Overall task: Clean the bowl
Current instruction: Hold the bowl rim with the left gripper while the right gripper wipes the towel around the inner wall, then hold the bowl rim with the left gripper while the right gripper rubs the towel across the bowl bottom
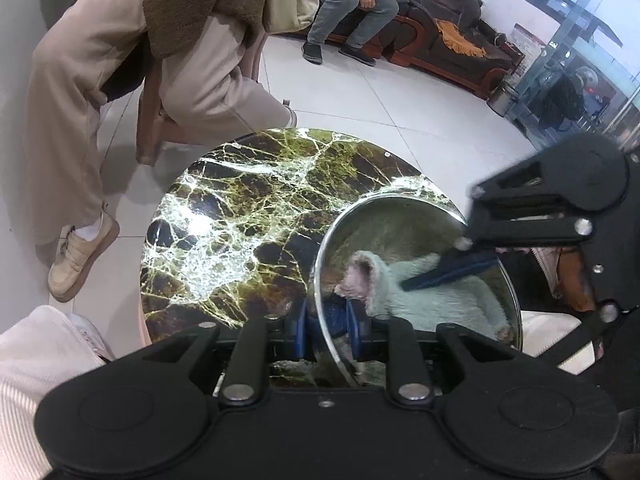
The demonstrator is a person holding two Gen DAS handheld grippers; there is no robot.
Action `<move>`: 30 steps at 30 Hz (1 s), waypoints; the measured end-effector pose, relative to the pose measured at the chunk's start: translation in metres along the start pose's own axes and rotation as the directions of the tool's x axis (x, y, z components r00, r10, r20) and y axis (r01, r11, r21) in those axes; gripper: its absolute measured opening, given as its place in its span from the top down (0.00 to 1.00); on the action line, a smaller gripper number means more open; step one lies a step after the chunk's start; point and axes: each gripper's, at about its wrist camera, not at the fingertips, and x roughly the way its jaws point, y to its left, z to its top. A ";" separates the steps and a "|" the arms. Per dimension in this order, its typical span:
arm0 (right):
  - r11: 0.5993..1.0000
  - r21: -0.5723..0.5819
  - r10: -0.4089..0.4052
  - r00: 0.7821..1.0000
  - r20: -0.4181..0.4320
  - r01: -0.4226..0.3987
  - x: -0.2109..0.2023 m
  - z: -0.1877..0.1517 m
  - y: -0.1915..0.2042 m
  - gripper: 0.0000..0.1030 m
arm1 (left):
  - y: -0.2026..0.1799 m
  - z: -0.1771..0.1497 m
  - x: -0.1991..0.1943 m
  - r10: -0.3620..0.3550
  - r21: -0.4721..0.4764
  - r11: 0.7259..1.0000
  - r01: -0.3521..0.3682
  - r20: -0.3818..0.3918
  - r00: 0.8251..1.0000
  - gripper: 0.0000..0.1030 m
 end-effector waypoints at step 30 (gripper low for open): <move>0.967 0.206 -0.150 0.988 -0.027 0.152 -0.017 -0.019 -0.008 0.46 | -0.002 0.003 0.000 0.034 0.018 0.999 -0.035 0.011 0.999 0.78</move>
